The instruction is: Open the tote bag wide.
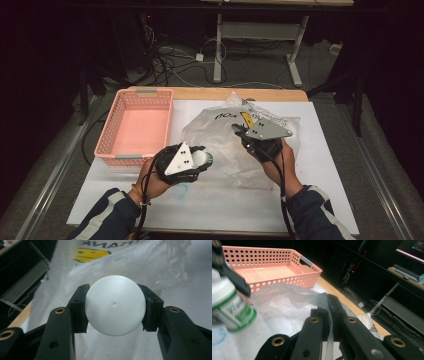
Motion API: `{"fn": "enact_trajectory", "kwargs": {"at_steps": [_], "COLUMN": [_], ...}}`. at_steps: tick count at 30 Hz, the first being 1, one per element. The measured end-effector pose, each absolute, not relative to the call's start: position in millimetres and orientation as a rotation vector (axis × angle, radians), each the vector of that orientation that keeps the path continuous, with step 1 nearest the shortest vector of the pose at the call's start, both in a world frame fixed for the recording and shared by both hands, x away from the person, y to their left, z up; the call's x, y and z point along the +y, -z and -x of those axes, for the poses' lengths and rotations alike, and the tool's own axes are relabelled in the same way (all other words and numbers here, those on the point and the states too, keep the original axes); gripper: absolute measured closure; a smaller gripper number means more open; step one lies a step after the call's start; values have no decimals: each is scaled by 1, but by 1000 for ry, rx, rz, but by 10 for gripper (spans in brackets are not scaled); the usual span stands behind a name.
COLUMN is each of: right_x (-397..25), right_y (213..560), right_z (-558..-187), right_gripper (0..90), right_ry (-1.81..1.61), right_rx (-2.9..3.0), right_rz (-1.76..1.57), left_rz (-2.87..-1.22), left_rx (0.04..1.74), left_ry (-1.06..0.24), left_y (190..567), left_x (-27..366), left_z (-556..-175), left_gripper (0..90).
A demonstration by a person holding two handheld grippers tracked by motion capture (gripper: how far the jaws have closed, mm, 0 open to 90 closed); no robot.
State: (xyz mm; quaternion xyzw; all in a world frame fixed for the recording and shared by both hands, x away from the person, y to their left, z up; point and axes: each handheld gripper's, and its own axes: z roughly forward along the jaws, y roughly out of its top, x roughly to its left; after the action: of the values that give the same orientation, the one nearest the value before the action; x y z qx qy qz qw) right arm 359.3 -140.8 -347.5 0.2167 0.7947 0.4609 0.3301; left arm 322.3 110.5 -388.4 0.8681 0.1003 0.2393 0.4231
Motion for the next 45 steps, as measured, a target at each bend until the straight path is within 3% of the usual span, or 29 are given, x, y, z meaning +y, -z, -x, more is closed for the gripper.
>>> {"fn": "enact_trajectory", "kwargs": {"at_steps": [15, 24, 27, 29, 32, 34, 38, 42, 45], "right_x": [-138, -137, -137, -136, -136, -136, -139, -141, -144], "right_y": [348, 347, 347, 348, 349, 350, 351, 353, 353], "right_z": [-356, -353, -353, -353, -354, -355, -357, -359, -359], "right_gripper": [900, 900, 900, 900, 900, 900, 900, 900, 900], "right_ry": [-1236, -1253, -1255, -1256, -1251, -1248, -1243, -1232, -1222], "right_rx": [2092, 2104, 2113, 2121, 2126, 2129, 2130, 2131, 2132], "right_rz": [-558, -548, -544, -548, -546, -550, -561, -568, -572], "left_rz": [-2242, -2230, -2241, -2247, -2254, -2279, -2236, -2198, -2222], "left_rx": [320, 435, 403, 417, 496, 435, 466, 487, 380], "left_ry": [-586, -655, -650, -715, -647, -663, -674, -627, -655], "left_y": [435, 458, 460, 463, 471, 469, 461, 449, 438], "left_x": [64, 44, 39, 36, 31, 32, 36, 42, 55], "left_z": [-364, -389, -400, -406, -409, -413, -406, -387, -368], "left_gripper": [480, 480, 480, 478, 476, 473, 361, 343, 316]}}
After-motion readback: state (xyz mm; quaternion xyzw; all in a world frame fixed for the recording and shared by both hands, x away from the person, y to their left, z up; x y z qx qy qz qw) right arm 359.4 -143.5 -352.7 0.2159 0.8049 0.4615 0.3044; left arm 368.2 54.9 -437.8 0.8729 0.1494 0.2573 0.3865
